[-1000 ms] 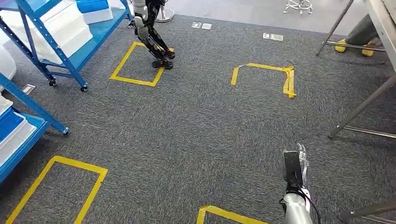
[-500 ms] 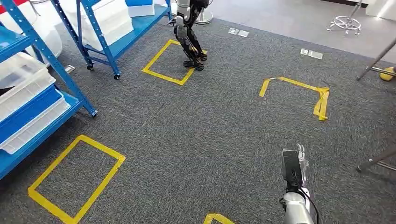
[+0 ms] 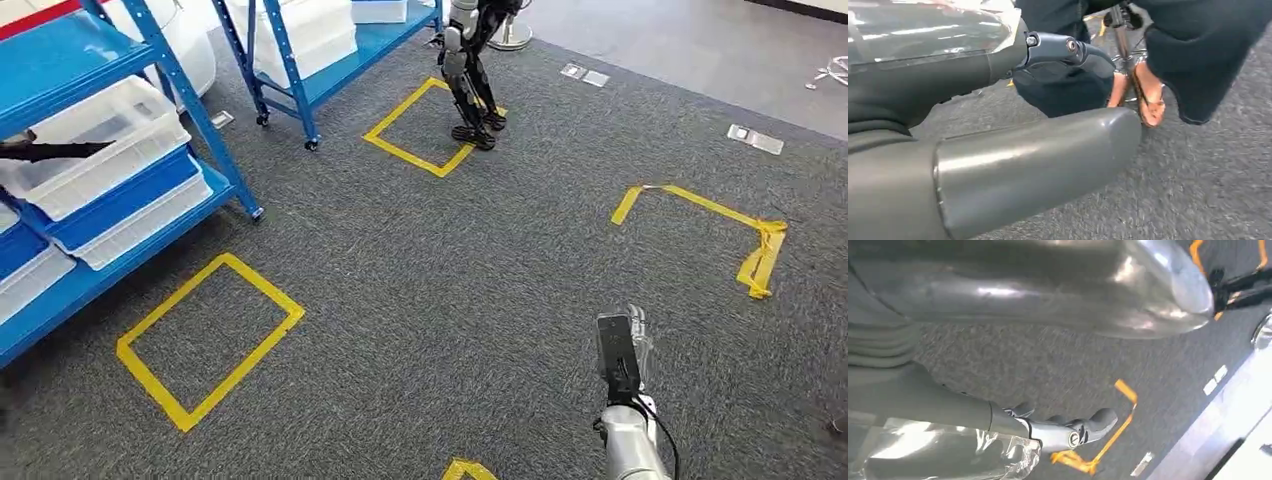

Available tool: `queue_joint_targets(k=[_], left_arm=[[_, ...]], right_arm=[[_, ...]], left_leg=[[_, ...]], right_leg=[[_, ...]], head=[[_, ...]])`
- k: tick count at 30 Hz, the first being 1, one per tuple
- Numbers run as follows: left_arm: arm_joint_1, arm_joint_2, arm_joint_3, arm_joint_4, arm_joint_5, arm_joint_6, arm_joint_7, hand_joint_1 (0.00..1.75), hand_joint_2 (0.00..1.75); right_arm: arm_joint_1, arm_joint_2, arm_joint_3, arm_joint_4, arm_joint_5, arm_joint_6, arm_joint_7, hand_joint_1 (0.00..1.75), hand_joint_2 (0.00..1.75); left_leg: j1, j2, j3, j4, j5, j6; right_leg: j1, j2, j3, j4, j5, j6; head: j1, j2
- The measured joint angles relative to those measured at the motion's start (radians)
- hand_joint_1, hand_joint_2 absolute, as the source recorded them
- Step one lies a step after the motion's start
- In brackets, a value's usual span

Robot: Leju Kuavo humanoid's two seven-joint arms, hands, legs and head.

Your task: Take the parts from the cabinet and place them on the table.

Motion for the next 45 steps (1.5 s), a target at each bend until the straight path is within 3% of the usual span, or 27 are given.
queue_joint_targets(k=[1,5,7,8,10,11,12,14,15,16,17,20,22,23,25,26,27,29,30,31,35,36,37,38,41,43,45], left_arm=[[-0.005,0.005,0.0,0.0,-0.003,-0.004,-0.002,0.0,0.0],[0.0,0.013,-0.002,0.0,-0.005,-0.011,-0.008,0.0,0.0],[-0.003,0.01,-0.002,0.0,-0.005,-0.012,-0.008,0.0,0.0],[-0.008,0.01,-0.002,0.0,-0.005,-0.015,-0.008,0.0,0.0],[-0.011,0.008,-0.003,0.001,-0.005,-0.016,-0.009,0.0,0.0],[-0.009,0.007,-0.002,0.001,-0.005,-0.016,-0.009,0.0,0.0],[-0.009,0.006,-0.002,0.001,-0.005,-0.016,-0.009,0.0,0.0],[-0.009,0.005,-0.002,0.001,-0.005,-0.016,-0.009,0.0,0.0],[-0.009,0.005,-0.002,0.001,-0.006,-0.016,-0.009,0.0,0.0],[-0.01,0.009,-0.002,0.001,-0.006,-0.016,-0.009,0.0,0.0],[-0.01,0.008,-0.002,0.0,-0.006,-0.015,-0.009,0.0,0.0],[0.004,0.012,-0.002,0.0,-0.002,-0.017,-0.011,0.0,0.0],[0.004,0.011,-0.002,0.001,0.002,-0.019,-0.013,0.0,0.0],[0.001,0.013,-0.002,0.0,0.002,-0.019,-0.014,0.0,0.0],[-0.002,0.01,-0.002,0.001,0.007,-0.021,-0.014,0.0,0.0],[-0.001,0.009,-0.002,0.001,0.009,-0.021,-0.014,0.0,0.0],[0.001,0.009,-0.002,0.001,0.01,-0.021,-0.014,0.0,0.0],[0.001,0.009,-0.002,0.001,0.01,-0.021,-0.013,0.0,0.0],[0.0,0.009,-0.002,0.001,0.01,-0.021,-0.013,0.0,0.0],[-0.004,0.011,-0.002,0.0,0.011,-0.019,-0.013,0.0,0.0],[-0.002,0.012,-0.002,0.0,0.013,-0.015,-0.012,0.0,0.0],[0.001,0.01,-0.002,0.001,0.014,-0.015,-0.012,0.0,0.0],[0.001,0.009,-0.002,0.001,0.015,-0.014,-0.012,0.0,0.0],[-0.001,0.009,-0.002,0.001,0.015,-0.015,-0.013,0.0,0.0],[-0.001,0.005,-0.002,0.001,0.015,-0.016,-0.013,0.0,0.0],[0.001,0.002,-0.002,0.001,0.015,-0.016,-0.013,0.0,0.0],[0.001,-0.002,-0.002,0.001,0.019,-0.016,-0.017,0.0,0.0]], right_arm=[[0.001,0.0,0.0,0.001,-0.002,-0.002,0.0,0.0,0.0],[0.006,0.0,-0.001,0.006,-0.006,-0.003,0.0,0.0,0.0],[0.012,-0.002,0.0,0.008,-0.006,-0.003,0.0,0.0,0.0],[0.018,-0.008,0.0,0.01,-0.006,-0.003,0.0,0.0,0.0],[0.026,-0.016,-0.002,0.013,-0.007,-0.004,0.0,0.0,0.0],[0.029,-0.016,-0.002,0.014,-0.007,-0.004,0.0,0.0,0.0],[0.031,-0.016,-0.002,0.015,-0.007,-0.005,0.0,0.0,0.0],[0.031,-0.017,-0.002,0.015,-0.006,-0.006,0.002,0.0,0.0],[0.031,-0.017,-0.002,0.015,-0.005,-0.007,0.005,0.0,0.0],[0.031,-0.015,-0.002,0.016,-0.001,-0.007,0.009,0.0,0.0],[0.035,-0.016,-0.002,0.017,0.0,-0.008,0.014,0.0,0.0],[0.039,-0.008,-0.002,0.018,0.0,-0.008,0.017,0.0,0.0],[0.041,-0.01,-0.002,0.018,0.0,-0.009,0.018,0.0,0.0],[0.045,-0.011,-0.002,0.018,0.001,-0.009,0.018,0.0,0.0],[0.054,-0.014,-0.003,0.018,0.002,-0.009,0.018,0.0,0.0],[0.054,-0.015,-0.003,0.018,0.003,-0.009,0.018,0.0,0.0],[0.054,-0.015,-0.003,0.019,0.006,-0.009,0.019,0.0,0.0],[0.054,-0.014,-0.003,0.019,0.018,-0.01,0.027,0.0,0.0],[0.053,-0.014,-0.003,0.019,0.021,-0.01,0.031,0.0,0.0],[0.053,-0.011,-0.003,0.019,0.025,-0.01,0.034,0.0,0.0],[0.051,-0.01,-0.003,0.021,0.035,-0.01,0.04,0.0,0.0],[0.053,-0.01,-0.003,0.022,0.034,-0.01,0.04,0.0,0.0],[0.054,-0.012,-0.002,0.023,0.034,-0.01,0.04,0.0,0.0],[0.057,-0.02,-0.002,0.023,0.036,-0.01,0.04,0.0,0.0],[0.068,-0.033,-0.003,0.03,0.037,-0.011,0.048,0.0,0.0],[0.071,-0.034,-0.003,0.033,0.042,-0.013,0.053,0.0,0.0],[0.071,-0.037,-0.003,0.035,0.052,-0.016,0.061,0.0,0.0]], left_leg=[[-0.015,0.043,0.017,-0.033,-0.015,0.008],[-0.022,-0.005,0.019,-0.062,-0.002,0.017],[-0.008,-0.025,0.033,-0.084,0.013,0.02],[-0.006,-0.039,0.031,-0.084,0.015,0.023],[-0.006,-0.071,0.03,-0.083,0.015,0.023],[-0.006,-0.085,0.03,-0.083,0.015,0.022],[-0.004,-0.1,0.031,-0.081,0.015,0.021],[0.007,-0.132,0.028,-0.065,0.009,0.01],[0.008,-0.145,0.023,-0.052,0.002,0.001],[0.004,-0.158,0.01,-0.033,-0.005,-0.012],[0.005,-0.172,0.002,-0.031,-0.004,-0.015],[0.011,-0.197,-0.009,-0.035,0.004,-0.024],[0.006,-0.103,-0.028,0.012,-0.028,-0.032],[0.008,-0.071,-0.066,0.087,-0.068,-0.037],[0.01,-0.055,-0.149,0.255,-0.136,-0.04],[0.01,-0.055,-0.166,0.289,-0.138,-0.039],[0.01,-0.055,-0.159,0.275,-0.119,-0.035],[0.003,-0.045,-0.084,0.132,-0.044,-0.017],[-0.003,-0.02,-0.037,0.049,-0.014,-0.001],[-0.02,0.043,0.002,-0.021,-0.012,0.015],[-0.03,-0.002,-0.002,-0.042,-0.008,0.024],[-0.01,-0.015,0.021,-0.071,0.012,0.023],[-0.013,-0.026,0.025,-0.08,0.016,0.023],[-0.012,-0.039,0.023,-0.079,0.021,0.03],[-0.01,-0.087,0.022,-0.077,0.022,0.03],[-0.007,-0.119,0.023,-0.074,0.021,0.026],[0.0,-0.15,0.019,-0.056,0.013,0.012]], right_leg=[[0.009,-0.013,-0.002,0.0,-0.001,0.001],[0.009,-0.053,0.013,-0.017,0.0,0.012],[0.001,0.05,-0.01,0.037,-0.037,0.007],[0.001,0.075,-0.045,0.116,-0.071,0.0],[0.001,0.088,-0.12,0.27,-0.123,0.001],[0.001,0.088,-0.138,0.298,-0.124,0.008],[-0.002,0.088,-0.131,0.275,-0.106,0.02],[-0.012,0.096,-0.058,0.116,-0.028,0.054],[-0.021,0.124,-0.022,0.04,0.001,0.068],[-0.024,0.164,-0.015,0.014,-0.01,0.061],[-0.024,0.148,-0.013,0.017,-0.006,0.038],[-0.022,0.12,-0.016,0.021,-0.002,0.02],[-0.021,0.102,-0.012,0.019,-0.002,0.008],[-0.018,0.089,-0.013,0.019,-0.003,0.0],[-0.011,0.059,-0.013,0.019,-0.006,-0.004],[-0.009,0.049,-0.013,0.019,-0.007,-0.005],[-0.007,0.037,-0.012,0.019,-0.008,-0.006],[-0.002,0.015,-0.008,0.018,-0.009,-0.007],[-0.001,0.004,-0.005,0.016,-0.01,-0.008],[0.0,-0.007,0.0,0.014,-0.011,-0.007],[0.009,-0.06,0.015,-0.004,-0.01,0.002],[0.007,-0.033,0.008,0.004,-0.018,0.007],[0.005,0.028,0.004,0.029,-0.033,0.004],[0.005,0.063,-0.023,0.091,-0.064,-0.004],[0.005,0.088,-0.125,0.291,-0.131,-0.004],[0.0,0.089,-0.109,0.233,-0.087,0.021],[-0.012,0.115,-0.027,0.055,-0.01,0.051]], head=[[0.0,0.0],[0.0,0.0],[0.001,0.0],[0.002,0.0],[0.002,0.0],[0.002,0.0],[0.002,0.0],[0.002,0.0],[0.002,0.0],[0.001,0.0],[0.001,0.0],[0.001,0.0],[-0.001,0.0],[0.0,0.0],[0.0,0.0],[-0.001,0.0],[-0.001,0.0],[-0.002,0.0],[-0.002,0.0],[-0.001,0.0],[-0.002,0.0],[0.0,0.0],[0.002,0.0],[0.001,0.0],[0.008,0.0],[0.008,0.0],[0.008,0.0]])
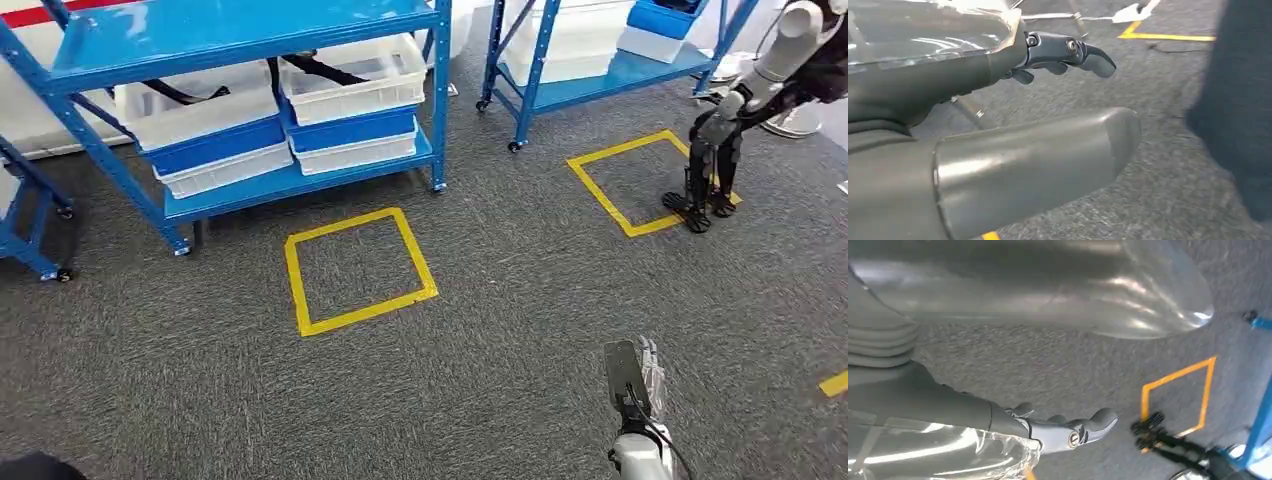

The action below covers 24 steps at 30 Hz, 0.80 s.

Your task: Take the parts from the cabinet and place them on the table.

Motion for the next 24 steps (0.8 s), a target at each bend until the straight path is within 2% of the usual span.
queue_joint_targets(k=[1,2,3,5,6,7,8,9,10,11,12,13,14,15,16,17,18,20,21,22,23,24], left_arm=[[0.001,0.001,0.0,0.0,0.0,0.0,-0.004,0.0,0.0],[0.0,0.002,0.0,0.0,0.001,0.0,-0.006,0.0,0.0],[0.001,0.0,0.0,0.0,0.002,0.0,-0.009,0.0,0.0],[0.009,0.0,0.001,0.0,0.003,0.0,-0.013,0.0,0.0],[0.011,0.0,0.001,0.0,0.003,0.0,-0.013,0.0,0.0],[0.011,0.0,0.002,0.0,0.004,0.0,-0.014,0.0,0.0],[0.009,0.001,0.002,0.0,0.004,0.0,-0.014,0.0,0.0],[0.007,0.001,0.002,0.0,0.004,0.0,-0.014,0.0,0.0],[0.005,0.0,0.002,0.0,0.004,-0.001,-0.014,0.0,0.0],[0.005,-0.002,0.003,0.0,0.004,-0.002,-0.014,0.0,0.0],[0.006,-0.002,0.003,0.0,0.005,-0.003,-0.015,0.0,0.0],[0.006,-0.002,0.004,0.0,0.005,-0.003,-0.015,0.0,0.0],[0.007,-0.002,0.006,0.0,0.005,-0.003,-0.015,0.0,0.0],[0.007,-0.002,0.006,0.0,0.005,-0.003,-0.015,0.0,0.0],[0.005,-0.002,0.006,0.0,0.003,-0.003,-0.015,0.0,0.0],[0.0,0.0,0.006,0.0,0.0,-0.005,-0.015,0.0,0.0],[-0.003,0.0,0.006,0.0,-0.001,-0.008,-0.015,0.0,0.0],[0.004,0.002,0.006,0.0,-0.008,-0.014,-0.015,0.0,0.0],[0.006,0.003,0.006,0.0,-0.009,-0.014,-0.015,0.0,0.0],[0.006,0.0,0.006,0.0,-0.009,-0.015,-0.015,0.0,0.0],[0.004,0.0,0.006,0.0,-0.01,-0.015,-0.015,0.0,0.0],[-0.001,0.0,0.006,0.0,-0.01,-0.017,-0.015,0.0,0.0]], right_arm=[[-0.001,0.0,0.0,0.003,0.002,-0.003,0.005,0.0,0.0],[-0.002,0.001,0.001,0.005,0.003,-0.004,0.009,0.0,0.0],[-0.001,-0.001,0.001,0.006,0.003,-0.005,0.011,0.0,0.0],[-0.002,0.002,0.0,0.007,0.002,-0.007,0.011,0.0,0.0],[-0.003,0.002,0.0,0.008,0.002,-0.008,0.011,0.0,0.0],[-0.004,0.002,0.0,0.008,0.003,-0.008,0.011,0.0,0.0],[-0.002,0.0,0.0,0.009,0.002,-0.01,0.011,0.0,0.0],[0.0,-0.001,0.0,0.01,0.003,-0.01,0.011,0.0,0.0],[0.003,-0.003,0.0,0.011,0.003,-0.01,0.012,0.0,0.0],[0.005,-0.003,0.0,0.012,0.003,-0.011,0.014,0.0,0.0],[0.005,-0.003,0.0,0.013,0.004,-0.011,0.017,0.0,0.0],[0.005,-0.003,0.0,0.013,0.006,-0.013,0.021,0.0,0.0],[0.005,-0.003,0.0,0.013,0.01,-0.015,0.027,0.0,0.0],[0.005,-0.003,0.0,0.013,0.015,-0.019,0.035,0.0,0.0],[0.005,-0.004,0.0,0.014,0.022,-0.024,0.048,0.0,0.0],[0.007,-0.003,0.0,0.018,0.029,-0.029,0.069,0.0,0.0],[0.01,-0.006,0.0,0.023,0.034,-0.034,0.088,0.0,0.0],[0.014,-0.001,0.0,0.035,0.052,-0.048,0.146,0.0,0.0],[0.019,0.005,0.0,0.04,0.06,-0.056,0.169,0.0,0.0],[0.023,0.006,0.0,0.045,0.066,-0.061,0.177,0.0,0.0],[0.031,0.007,0.001,0.052,0.068,-0.064,0.182,0.0,0.0],[0.039,0.005,0.001,0.058,0.069,-0.065,0.191,0.0,0.0]], left_leg=[[-0.001,-0.013,-0.007,0.014,-0.007,-0.01],[-0.006,-0.024,-0.014,0.026,-0.015,-0.018],[-0.005,-0.03,-0.02,0.024,-0.014,-0.02],[0.001,-0.046,-0.024,0.021,-0.007,-0.027],[0.004,-0.036,-0.026,0.028,-0.01,-0.028],[-0.002,0.025,-0.036,0.051,-0.027,-0.034],[0.0,0.061,-0.062,0.102,-0.059,-0.039],[0.002,0.081,-0.1,0.177,-0.098,-0.043],[0.003,0.091,-0.142,0.257,-0.131,-0.046],[0.005,0.095,-0.176,0.321,-0.149,-0.047],[0.006,0.095,-0.186,0.335,-0.143,-0.046],[0.006,0.095,-0.172,0.305,-0.117,-0.043],[0.005,0.097,-0.136,0.234,-0.076,-0.038],[0.002,0.113,-0.085,0.142,-0.035,-0.029],[-0.004,0.159,-0.038,0.062,-0.01,-0.017],[-0.017,0.191,-0.026,0.033,-0.022,-0.018],[-0.017,0.172,-0.028,0.035,-0.023,-0.015],[-0.021,0.149,-0.031,0.031,-0.024,-0.011],[-0.019,0.132,-0.017,0.01,-0.015,0.0],[-0.01,0.12,-0.003,-0.008,0.0,-0.001],[-0.008,0.11,-0.001,-0.012,0.003,0.007],[-0.008,0.094,-0.004,-0.012,0.006,0.01]], right_leg=[[-0.007,0.043,0.017,-0.038,0.004,0.003],[-0.002,0.035,0.015,-0.044,0.005,-0.017],[0.002,0.021,0.02,-0.039,0.005,-0.032],[0.006,0.004,0.02,-0.038,0.009,-0.048],[-0.005,-0.008,0.02,-0.04,0.013,-0.055],[0.0,-0.013,0.022,-0.04,0.012,-0.056],[0.001,-0.024,0.022,-0.04,0.012,-0.062],[0.004,-0.035,0.022,-0.04,0.011,-0.064],[0.007,-0.05,0.021,-0.04,0.009,-0.066],[0.008,-0.065,0.021,-0.04,0.007,-0.069],[0.01,-0.077,0.021,-0.04,0.006,-0.07],[0.01,-0.089,0.022,-0.04,0.005,-0.071],[0.011,-0.101,0.025,-0.04,0.003,-0.071],[0.01,-0.113,0.029,-0.042,0.001,-0.07],[0.011,-0.123,0.034,-0.043,-0.002,-0.067],[0.018,-0.135,0.035,-0.04,-0.007,-0.06],[0.016,-0.142,0.035,-0.045,-0.008,-0.056],[0.014,-0.171,0.049,-0.056,-0.009,-0.048],[0.017,-0.173,0.061,-0.062,-0.009,-0.041],[0.012,-0.11,0.056,-0.048,-0.017,-0.04],[0.011,-0.062,0.038,-0.011,-0.04,-0.046],[0.011,-0.04,0.001,0.063,-0.075,-0.055]], head=[[0.002,0.0],[0.003,0.0],[0.0,0.0],[0.001,0.0],[0.001,0.0],[0.0,0.0],[-0.002,0.0],[-0.003,0.0],[-0.002,0.0],[-0.003,0.0],[-0.003,0.0],[-0.003,0.0],[-0.004,0.0],[-0.004,0.0],[-0.003,0.0],[-0.003,0.0],[-0.003,0.0],[-0.003,0.0],[-0.003,0.0],[0.0,0.0],[0.0,0.0],[0.002,0.0]])
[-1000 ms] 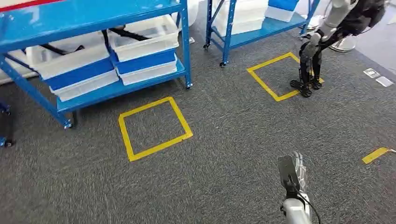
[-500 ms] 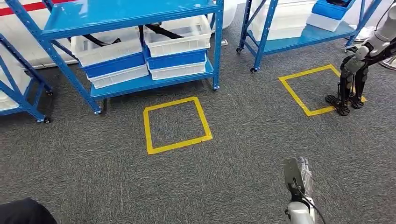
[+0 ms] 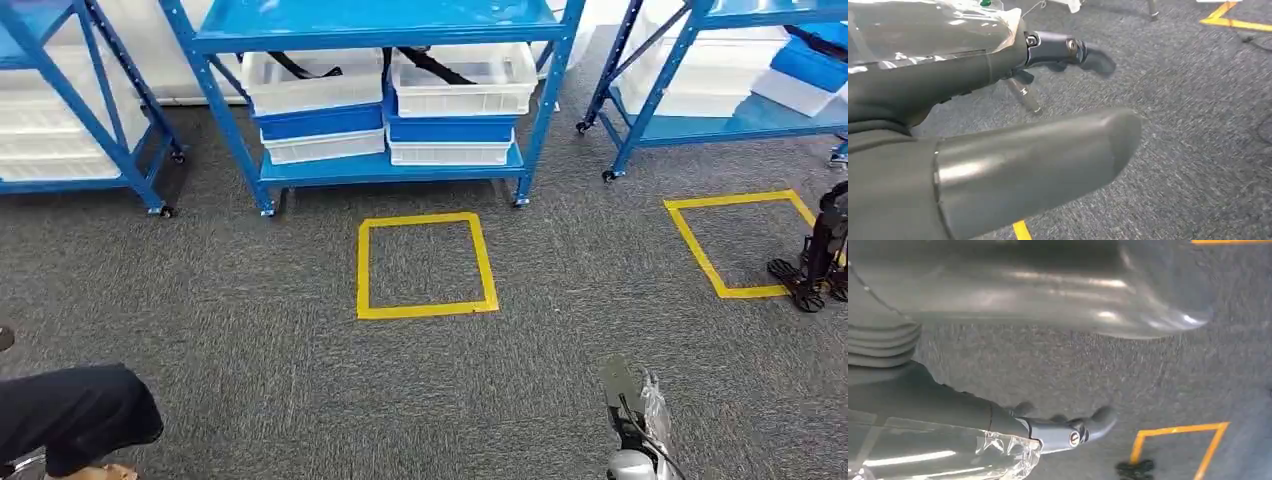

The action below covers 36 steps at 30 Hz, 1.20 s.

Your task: Take the parts from the cabinet and place them on the table.

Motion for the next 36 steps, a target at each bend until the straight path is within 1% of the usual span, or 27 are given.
queue_joint_targets(k=[2,3,4,5,7,8,9,11,12,13,14,15,17,18,19,20,22,23,25,27,28,29,31,33,34,35,36], left_arm=[[-0.001,-0.001,0.0,0.0,-0.001,-0.004,0.0,0.0,0.0],[0.001,-0.001,0.0,0.0,-0.001,-0.006,0.0,0.0,0.0],[0.003,-0.001,0.0,0.0,-0.002,-0.006,0.0,0.0,0.0],[0.004,-0.002,0.0,0.0,-0.002,-0.007,0.001,0.0,0.0],[0.004,-0.003,0.0,0.0,-0.002,-0.008,0.001,0.0,0.0],[0.004,-0.001,0.0,0.0,-0.002,-0.009,0.002,0.0,0.0],[0.004,-0.001,0.0,0.0,-0.002,-0.009,0.002,0.0,0.0],[0.006,-0.003,0.0,0.0,-0.002,-0.009,0.002,0.0,0.0],[0.006,-0.002,0.0,0.0,-0.002,-0.009,0.002,0.0,0.0],[0.006,-0.002,0.0,0.0,-0.002,-0.009,0.002,0.0,0.0],[0.005,-0.002,0.0,0.0,-0.002,-0.009,0.002,0.0,0.0],[0.004,-0.001,0.0,0.0,-0.002,-0.009,0.002,0.0,0.0],[0.003,-0.002,0.0,0.0,-0.002,-0.009,0.002,0.0,0.0],[0.003,-0.002,0.0,0.0,-0.002,-0.009,0.002,0.0,0.0],[0.005,-0.002,0.0,0.0,-0.002,-0.009,0.002,0.0,0.0],[0.005,-0.002,0.0,0.0,-0.002,-0.009,0.002,0.0,0.0],[0.003,-0.001,0.0,0.0,-0.002,-0.01,0.002,0.0,0.0],[0.001,-0.001,0.0,0.0,-0.002,-0.011,0.003,0.0,0.0],[0.0,-0.002,0.0,0.0,0.002,-0.014,0.004,0.0,0.0],[0.002,-0.002,0.0,0.0,0.002,-0.017,0.026,0.0,0.0],[0.002,-0.003,0.0,0.0,-0.001,-0.018,0.044,0.0,0.0],[0.002,-0.011,0.0,0.001,-0.002,-0.019,0.057,0.0,0.0],[0.003,-0.018,0.0,0.001,-0.002,-0.021,0.064,0.0,0.0],[0.007,-0.025,0.0,0.001,0.002,-0.03,0.068,0.0,0.0],[0.01,-0.026,0.0,0.001,0.006,-0.032,0.07,0.0,0.0],[0.011,-0.028,0.0,0.001,0.011,-0.035,0.07,0.0,0.0],[0.012,-0.031,0.001,0.001,0.013,-0.037,0.072,0.0,0.0]], right_arm=[[0.012,-0.002,-0.001,0.013,-0.002,0.003,0.04,0.0,0.0],[0.019,0.002,-0.001,0.022,-0.003,0.006,0.068,0.0,0.0],[0.026,0.007,-0.002,0.027,-0.005,0.011,0.094,0.0,0.0],[0.033,0.015,-0.003,0.032,0.0,0.018,0.136,0.0,0.0],[0.048,0.034,-0.003,0.045,0.005,0.019,0.213,0.0,0.0],[0.055,0.05,-0.004,0.053,0.004,0.021,0.234,0.0,0.0],[0.062,0.06,-0.005,0.056,0.004,0.021,0.24,0.0,0.0],[0.069,0.076,-0.006,0.062,0.005,0.021,0.248,0.0,0.0],[0.07,0.08,-0.006,0.063,0.005,0.021,0.248,0.0,0.0],[0.071,0.085,-0.007,0.063,0.005,0.025,0.25,0.0,0.0],[0.073,0.085,-0.008,0.063,0.006,0.027,0.251,0.0,0.0],[0.076,0.085,-0.008,0.064,0.007,0.027,0.251,0.0,0.0],[0.08,0.085,-0.009,0.067,0.007,0.029,0.253,0.0,0.0],[0.08,0.085,-0.009,0.069,0.007,0.03,0.254,0.0,0.0],[0.081,0.087,-0.009,0.07,0.007,0.031,0.255,0.0,0.0],[0.081,0.087,-0.009,0.071,0.008,0.031,0.258,0.0,0.0],[0.079,0.092,-0.008,0.072,0.039,0.049,0.309,0.0,0.0],[0.079,0.097,-0.002,0.073,0.07,0.061,0.363,0.0,0.0],[0.08,0.105,0.024,0.077,0.157,0.098,0.499,0.0,0.0],[0.081,0.124,0.052,0.08,0.182,0.121,0.568,0.0,0.0],[0.083,0.129,0.058,0.081,0.188,0.125,0.593,0.0,0.0],[0.085,0.136,0.068,0.082,0.194,0.135,0.607,0.0,0.0],[0.087,0.138,0.083,0.085,0.203,0.149,0.609,0.0,0.0],[0.095,0.138,0.093,0.086,0.209,0.154,0.601,0.0,0.0],[0.099,0.138,0.097,0.086,0.212,0.155,0.594,0.0,0.0],[0.101,0.138,0.1,0.086,0.214,0.156,0.579,0.0,0.0],[0.102,0.138,0.103,0.086,0.217,0.156,0.565,0.0,0.0]], left_leg=[[-0.002,-0.023,-0.001,0.001,-0.001,0.002],[-0.002,-0.037,0.0,0.001,-0.002,0.002],[-0.001,-0.047,0.002,0.002,-0.003,0.001],[0.001,-0.056,0.004,0.004,-0.005,-0.002],[0.005,-0.072,0.005,0.016,-0.014,-0.016],[-0.003,-0.077,0.002,0.028,-0.024,-0.027],[-0.001,-0.077,0.001,0.03,-0.03,-0.029],[0.003,-0.077,0.001,0.025,-0.029,-0.034],[0.006,-0.077,0.0,0.028,-0.03,-0.037],[0.007,-0.052,-0.002,0.042,-0.041,-0.044],[0.007,-0.024,-0.021,0.083,-0.071,-0.051],[0.011,-0.011,-0.057,0.157,-0.111,-0.057],[0.016,-0.004,-0.135,0.305,-0.17,-0.064],[0.019,-0.002,-0.157,0.342,-0.173,-0.066],[0.02,-0.001,-0.152,0.323,-0.148,-0.066],[0.02,-0.001,-0.127,0.266,-0.109,-0.064],[0.019,0.005,-0.034,0.086,-0.026,-0.053],[0.015,0.014,-0.009,0.033,-0.029,-0.048],[0.006,0.009,-0.011,0.035,-0.033,-0.041],[0.0,0.006,-0.007,0.023,-0.029,-0.027],[0.014,0.003,0.01,-0.003,-0.012,-0.019],[0.009,0.004,0.018,-0.013,-0.012,-0.016],[0.006,-0.004,0.021,-0.015,-0.025,-0.002],[0.003,-0.012,0.031,-0.014,-0.036,0.002],[0.002,-0.016,0.04,-0.014,-0.043,0.001],[0.001,-0.019,0.051,-0.014,-0.049,0.0],[0.002,-0.021,0.065,-0.014,-0.059,-0.003]], right_leg=[[0.002,0.013,-0.074,0.14,-0.047,-0.003],[0.001,0.013,-0.096,0.169,-0.046,0.005],[-0.001,0.013,-0.091,0.143,-0.025,0.017],[-0.003,0.013,-0.067,0.079,0.01,0.03],[-0.009,0.018,0.007,-0.094,0.083,0.053],[-0.004,0.021,0.011,-0.113,0.087,0.043],[-0.005,0.02,0.014,-0.114,0.091,0.023],[0.003,0.02,0.019,-0.112,0.091,0.006],[-0.005,0.02,0.02,-0.115,0.095,-0.001],[-0.007,0.019,0.022,-0.116,0.096,-0.004],[-0.006,0.016,0.024,-0.116,0.093,-0.013],[-0.004,0.013,0.026,-0.116,0.092,-0.015],[-0.003,0.006,0.026,-0.116,0.089,-0.019],[-0.003,0.003,0.027,-0.116,0.088,-0.02],[-0.003,0.001,0.029,-0.116,0.087,-0.02],[-0.004,0.001,0.032,-0.116,0.086,-0.021],[-0.007,0.0,0.039,-0.116,0.081,-0.015],[-0.004,-0.001,0.041,-0.117,0.079,-0.011],[-0.001,-0.003,0.041,-0.119,0.075,0.001],[-0.004,-0.005,0.05,-0.134,0.08,0.015],[0.0,-0.003,0.046,-0.132,0.076,0.02],[0.0,0.0,0.037,-0.105,0.062,0.017],[-0.001,0.004,-0.043,0.05,0.001,0.0],[0.001,0.009,-0.122,0.178,-0.02,0.004],[0.001,0.01,-0.128,0.171,-0.004,0.012],[0.001,0.01,-0.11,0.126,0.026,0.022],[0.0,0.01,-0.07,0.034,0.072,0.034]], head=[[0.0,0.0],[0.0,0.0],[0.0,0.0],[0.0,0.0],[0.0,0.0],[0.001,0.0],[0.0,0.0],[0.001,0.0],[0.0,0.0],[0.001,0.0],[-0.003,0.0],[-0.002,0.0],[-0.002,0.0],[-0.002,0.0],[-0.003,0.0],[-0.002,0.0],[-0.003,0.0],[-0.003,0.0],[-0.003,0.0],[-0.002,0.0],[-0.003,0.0],[0.001,0.0],[0.002,0.0],[0.001,0.0],[0.001,0.0],[0.001,0.0],[0.002,0.0]])
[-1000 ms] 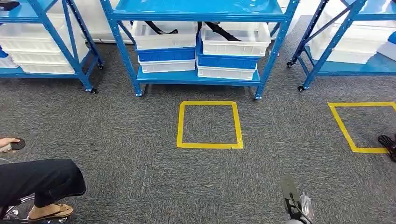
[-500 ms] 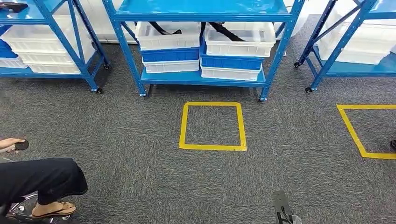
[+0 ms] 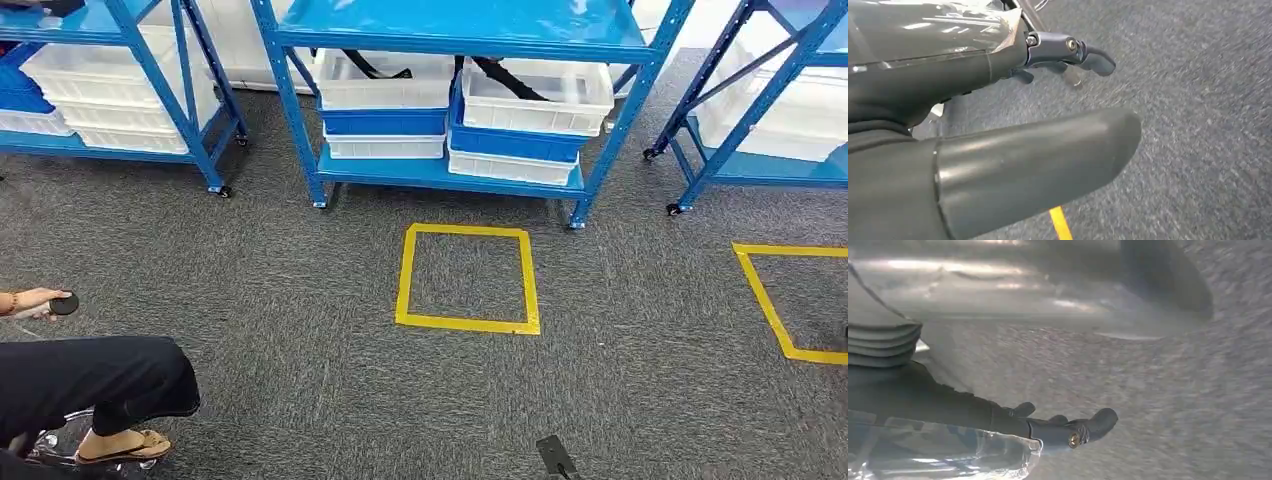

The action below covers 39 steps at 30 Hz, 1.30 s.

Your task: Take the parts from the cabinet and place them on the table.

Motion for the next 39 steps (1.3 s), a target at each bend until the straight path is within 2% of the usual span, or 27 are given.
queue_joint_targets(k=[2,4,6,7,8,11,12,13,15,16,17,18,19,20,22,23,24,25,27,29,30,31,32,33,34,37,39], left_arm=[[0.0,-0.002,0.001,0.0,0.009,-0.002,0.0,0.0,0.0],[0.0,-0.002,0.002,0.0,0.01,-0.003,-0.006,0.0,0.0],[-0.001,-0.002,0.003,0.0,0.011,-0.008,-0.009,0.0,0.0],[-0.002,0.001,0.004,-0.002,0.011,-0.011,-0.01,0.0,0.0],[-0.004,-0.002,0.004,-0.001,0.011,-0.012,-0.011,0.0,0.0],[-0.002,-0.002,0.004,-0.001,0.013,-0.011,-0.011,0.0,0.0],[0.0,-0.002,0.005,-0.001,0.016,-0.011,-0.011,0.0,0.0],[0.004,-0.003,0.006,-0.001,0.017,-0.011,-0.011,0.0,0.0],[0.008,-0.003,0.007,-0.001,0.017,-0.011,-0.01,0.0,0.0],[0.008,-0.001,0.007,-0.001,0.017,-0.011,-0.009,0.0,0.0],[0.009,0.002,0.007,-0.001,0.017,-0.011,-0.007,0.0,0.0],[0.01,0.007,0.007,-0.002,0.017,-0.011,-0.004,0.0,0.0],[0.013,0.015,0.008,-0.005,0.016,-0.008,-0.002,0.0,0.0],[0.013,0.01,0.008,-0.003,0.016,-0.008,0.001,0.0,0.0],[0.011,0.013,0.008,-0.004,0.012,-0.005,-0.002,0.0,0.0],[0.01,0.005,0.007,-0.003,0.009,-0.005,-0.006,0.0,0.0],[0.008,0.005,0.006,-0.003,0.008,-0.005,-0.008,0.0,0.0],[0.006,0.005,0.005,-0.002,0.008,-0.005,-0.011,0.0,0.0],[0.007,0.001,0.005,-0.002,-0.002,-0.014,-0.017,0.0,0.0],[0.008,-0.002,0.005,-0.002,-0.011,-0.018,-0.018,0.0,0.0],[0.008,-0.002,0.004,-0.002,-0.013,-0.02,-0.018,0.0,0.0],[0.008,-0.002,0.004,-0.002,-0.014,-0.02,-0.018,0.0,0.0],[0.009,-0.001,0.003,-0.002,-0.015,-0.02,-0.018,0.0,0.0],[0.01,0.007,0.003,-0.002,-0.015,-0.02,-0.017,0.0,0.0],[0.011,0.007,0.003,-0.002,-0.019,-0.019,-0.017,0.0,0.0],[0.006,0.007,0.0,-0.002,-0.024,-0.017,-0.016,0.0,0.0],[-0.002,0.003,-0.002,-0.001,-0.025,-0.017,-0.017,0.0,0.0]], right_arm=[[-0.001,-0.002,0.003,0.0,0.001,0.002,-0.03,0.0,0.0],[-0.006,-0.001,0.005,0.0,-0.002,0.006,-0.049,0.0,0.0],[-0.008,-0.004,0.005,0.0,-0.005,0.007,-0.059,0.0,0.0],[-0.01,-0.002,0.005,0.0,-0.006,0.009,-0.065,0.0,0.0],[-0.01,-0.008,0.004,0.0,-0.006,0.01,-0.071,0.0,0.0],[-0.012,-0.01,0.004,0.0,-0.007,0.019,-0.08,0.0,0.0],[-0.011,-0.011,0.004,0.0,-0.007,0.022,-0.08,0.0,0.0],[-0.009,-0.012,0.004,0.001,-0.007,0.022,-0.08,0.0,0.0],[-0.009,-0.013,0.003,0.001,-0.007,0.024,-0.08,0.0,0.0],[-0.009,-0.011,0.003,0.001,-0.007,0.024,-0.083,0.0,0.0],[-0.009,-0.01,0.003,0.001,-0.008,0.024,-0.085,0.0,0.0],[-0.015,0.002,0.003,0.002,-0.008,0.025,-0.087,0.0,0.0],[-0.021,0.002,0.003,0.002,-0.009,0.025,-0.088,0.0,0.0],[-0.022,0.001,0.003,0.0,-0.013,0.027,-0.092,0.0,0.0],[-0.019,-0.002,0.002,0.001,-0.028,0.034,-0.098,0.0,0.0],[-0.021,-0.006,-0.003,0.001,-0.043,0.038,-0.102,0.0,0.0],[-0.024,-0.005,-0.006,0.002,-0.051,0.039,-0.104,0.0,0.0],[-0.024,-0.009,-0.011,0.002,-0.06,0.039,-0.106,0.0,0.0],[-0.018,-0.014,-0.025,0.002,-0.082,0.034,-0.114,0.0,0.0],[-0.007,-0.018,-0.042,0.002,-0.094,0.024,-0.122,0.0,0.0],[-0.004,-0.019,-0.048,0.002,-0.095,0.019,-0.125,0.0,0.0],[-0.003,-0.019,-0.054,0.002,-0.097,0.018,-0.126,0.0,0.0],[-0.002,-0.019,-0.059,0.002,-0.1,0.016,-0.129,0.0,0.0],[-0.001,-0.013,-0.063,0.005,-0.103,0.014,-0.132,0.0,0.0],[-0.007,-0.016,-0.066,0.005,-0.104,0.011,-0.135,0.0,0.0],[-0.012,-0.014,-0.079,0.005,-0.107,0.006,-0.143,0.0,0.0],[-0.017,-0.016,-0.086,0.005,-0.108,0.005,-0.149,0.0,0.0]], left_leg=[[-0.004,-0.003,0.013,0.005,-0.02,-0.01],[-0.011,-0.005,0.022,0.011,-0.048,-0.024],[-0.003,-0.005,0.032,0.007,-0.06,-0.033],[0.001,-0.002,0.04,0.012,-0.066,-0.037],[0.002,0.009,0.026,0.05,-0.066,-0.043],[0.008,0.017,-0.163,0.306,-0.117,-0.062],[0.008,0.018,-0.221,0.36,-0.109,-0.063],[0.008,0.019,-0.258,0.362,-0.073,-0.061],[0.003,0.019,-0.256,0.223,0.068,-0.042],[-0.009,0.019,-0.221,0.099,0.154,-0.017],[-0.027,0.019,-0.188,-0.001,0.205,0.012],[-0.04,0.01,-0.169,-0.043,0.21,0.017],[-0.041,0.005,-0.155,-0.037,0.2,0.02],[-0.041,0.007,-0.134,-0.055,0.186,0.023],[-0.043,0.003,-0.072,-0.086,0.187,0.03],[-0.036,0.005,-0.049,-0.092,0.179,0.03],[-0.033,0.007,-0.038,-0.094,0.165,0.047],[-0.03,0.008,-0.026,-0.096,0.151,0.052],[-0.021,0.008,0.001,-0.097,0.121,0.041],[-0.009,0.01,0.035,-0.095,0.089,0.023],[-0.003,0.016,0.05,-0.091,0.072,0.013],[0.002,0.024,0.065,-0.082,0.052,0.002],[0.005,0.034,0.07,-0.068,0.028,-0.01],[-0.001,0.04,0.092,-0.044,-0.002,-0.019],[-0.007,0.053,0.082,-0.042,-0.022,-0.023],[0.009,0.079,0.109,-0.017,-0.042,-0.04],[0.017,0.035,0.076,0.046,-0.092,-0.055]], right_leg=[[-0.004,0.001,0.067,-0.155,0.055,0.007],[0.001,0.001,0.08,-0.159,0.032,-0.026],[0.008,0.001,0.084,-0.16,0.018,-0.041],[-0.009,0.004,0.111,-0.164,0.014,-0.05],[-0.006,0.005,0.128,-0.167,0.004,-0.056],[-0.005,0.0,0.176,-0.179,-0.03,-0.066],[-0.004,0.001,0.189,-0.186,-0.043,-0.066],[-0.004,0.003,0.211,-0.194,-0.054,-0.065],[-0.001,0.007,0.266,-0.223,-0.076,-0.061],[-0.002,0.006,0.299,-0.247,-0.082,-0.06],[-0.014,0.008,0.326,-0.275,-0.085,-0.06],[0.003,0.01,0.358,-0.299,-0.099,-0.051],[-0.007,0.011,0.384,-0.334,-0.104,-0.053],[0.001,0.014,0.448,-0.36,-0.087,-0.049],[0.006,0.014,0.412,-0.284,-0.036,-0.014],[0.002,0.013,0.37,-0.181,-0.021,-0.01],[0.005,0.014,0.309,-0.088,-0.028,-0.022],[0.006,0.014,0.243,-0.009,-0.06,-0.021],[0.003,0.013,0.15,0.046,-0.181,-0.057],[-0.011,0.012,0.098,0.001,-0.226,-0.024],[-0.018,0.007,0.089,-0.051,-0.197,-0.005],[-0.026,-0.006,0.086,-0.121,-0.127,0.031],[-0.034,-0.042,0.079,-0.185,-0.023,0.056],[-0.036,-0.09,0.075,-0.203,0.046,0.064],[-0.036,-0.103,0.087,-0.188,0.05,0.04],[-0.039,-0.049,0.107,-0.178,0.058,-0.006],[-0.034,-0.031,0.103,-0.179,0.055,-0.016]], head=[[0.001,0.0],[-0.001,0.0],[-0.001,0.0],[0.001,0.0],[-0.003,0.0],[-0.003,0.0],[-0.003,0.0],[-0.003,0.0],[-0.003,0.0],[-0.002,0.0],[-0.003,0.0],[0.002,0.0],[0.002,0.0],[0.002,0.0],[0.006,0.0],[0.006,0.0],[0.006,0.0],[0.008,0.0],[0.008,0.0],[0.009,0.0],[0.009,0.0],[0.01,0.0],[0.01,0.0],[0.015,0.0],[0.016,0.0],[0.009,0.0],[0.009,0.0]])
